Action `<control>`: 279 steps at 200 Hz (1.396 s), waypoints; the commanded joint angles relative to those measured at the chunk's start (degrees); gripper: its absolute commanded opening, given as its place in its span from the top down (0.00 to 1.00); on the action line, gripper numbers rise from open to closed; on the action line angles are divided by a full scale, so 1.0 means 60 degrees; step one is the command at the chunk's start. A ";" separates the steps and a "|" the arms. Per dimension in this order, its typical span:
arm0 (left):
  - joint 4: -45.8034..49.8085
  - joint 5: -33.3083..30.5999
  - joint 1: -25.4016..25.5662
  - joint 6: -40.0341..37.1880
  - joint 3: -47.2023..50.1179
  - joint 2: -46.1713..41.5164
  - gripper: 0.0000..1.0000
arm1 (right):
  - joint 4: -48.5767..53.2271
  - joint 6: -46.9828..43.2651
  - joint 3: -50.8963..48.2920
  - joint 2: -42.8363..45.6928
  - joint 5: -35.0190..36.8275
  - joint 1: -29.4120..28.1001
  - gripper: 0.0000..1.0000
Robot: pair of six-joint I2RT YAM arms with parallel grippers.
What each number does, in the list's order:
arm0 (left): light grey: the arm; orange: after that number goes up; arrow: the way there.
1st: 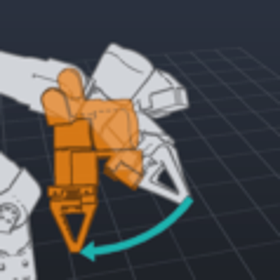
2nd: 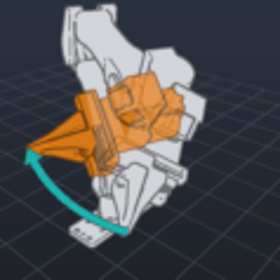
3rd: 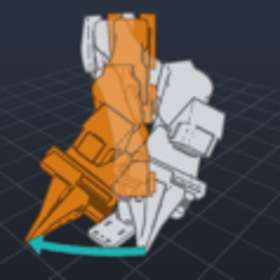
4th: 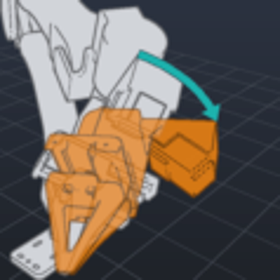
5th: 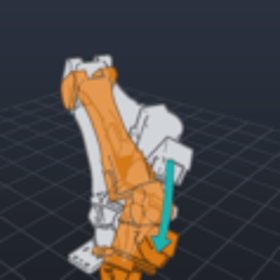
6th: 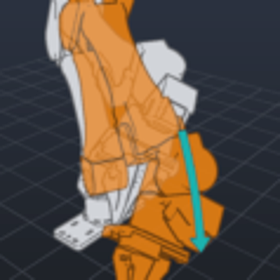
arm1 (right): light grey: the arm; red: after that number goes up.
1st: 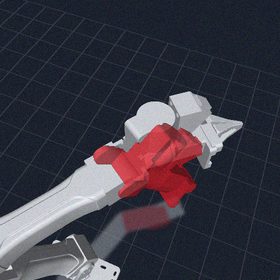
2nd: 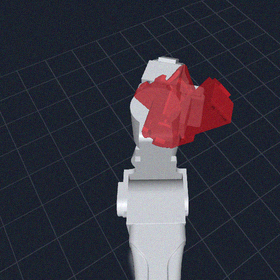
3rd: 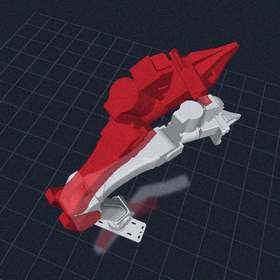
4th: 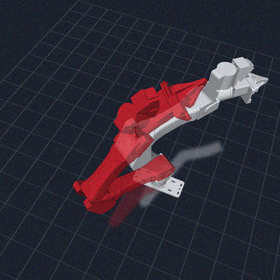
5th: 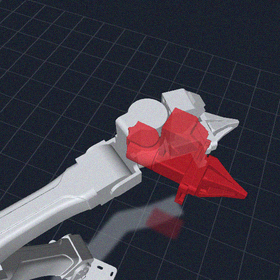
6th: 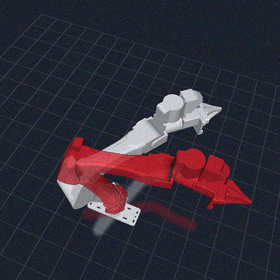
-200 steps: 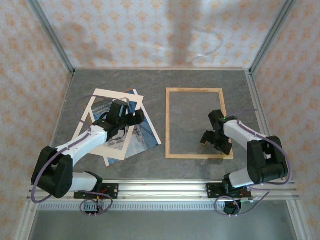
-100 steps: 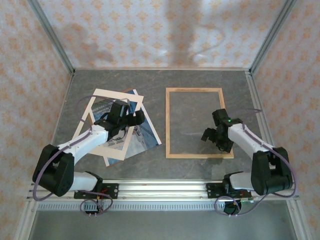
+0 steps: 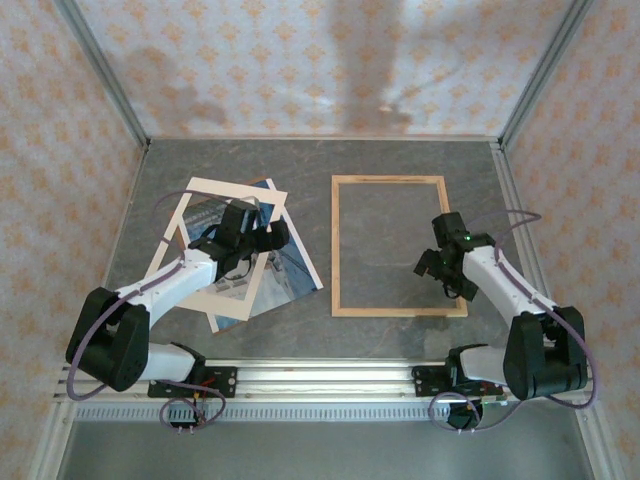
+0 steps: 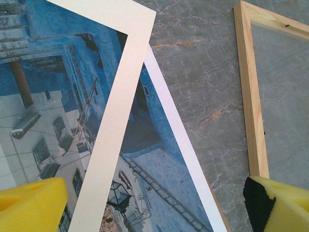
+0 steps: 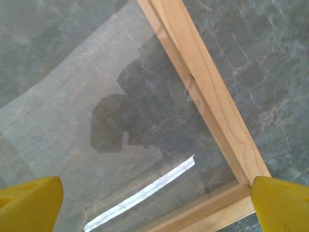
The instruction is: Put the photo into the frame
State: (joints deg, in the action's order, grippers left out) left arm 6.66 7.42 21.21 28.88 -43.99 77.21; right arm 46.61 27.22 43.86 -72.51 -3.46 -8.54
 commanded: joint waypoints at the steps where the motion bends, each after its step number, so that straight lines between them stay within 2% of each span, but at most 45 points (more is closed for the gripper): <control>1: -0.0139 -0.0121 -0.0078 0.0036 -0.0092 0.0079 0.05 | 0.0110 0.0600 -0.0417 -0.0193 -0.0245 0.0069 0.01; 50: -0.0242 -0.0107 -0.0081 -0.0081 -0.0054 0.0228 0.05 | -0.0244 0.0878 -0.0801 -0.0232 -0.0354 0.0289 0.00; 162: -0.0294 -0.0051 -0.0089 -0.0054 -0.0020 0.0390 0.05 | -0.1190 0.0452 -0.1064 -0.0849 -0.0477 0.0441 0.00; 206: -0.0281 -0.0056 -0.0092 -0.0071 -0.0063 0.0431 0.05 | -0.1342 0.0470 -0.1230 -0.0657 -0.0563 0.0481 0.00; 235: -0.0190 -0.0224 -0.0093 -0.0170 -0.0081 0.0430 0.05 | -0.1282 -0.0019 -0.0898 0.0099 -0.0730 0.0460 0.01; 257: 0.0102 -0.0488 -0.0269 -0.0258 -0.0112 0.0341 0.05 | -0.1367 -0.0523 -0.0362 0.0732 -0.0624 -0.0183 0.00; 279: 0.0514 -0.0989 -0.0658 -0.0263 -0.0132 0.0140 0.04 | -0.2143 -0.0921 0.0457 0.0841 -0.0522 -0.1831 0.01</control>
State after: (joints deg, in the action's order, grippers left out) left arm 6.28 6.42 19.62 28.38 -43.99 79.15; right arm 39.35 25.80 40.69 -68.49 -7.60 -11.49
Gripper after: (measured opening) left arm 0.953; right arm 0.997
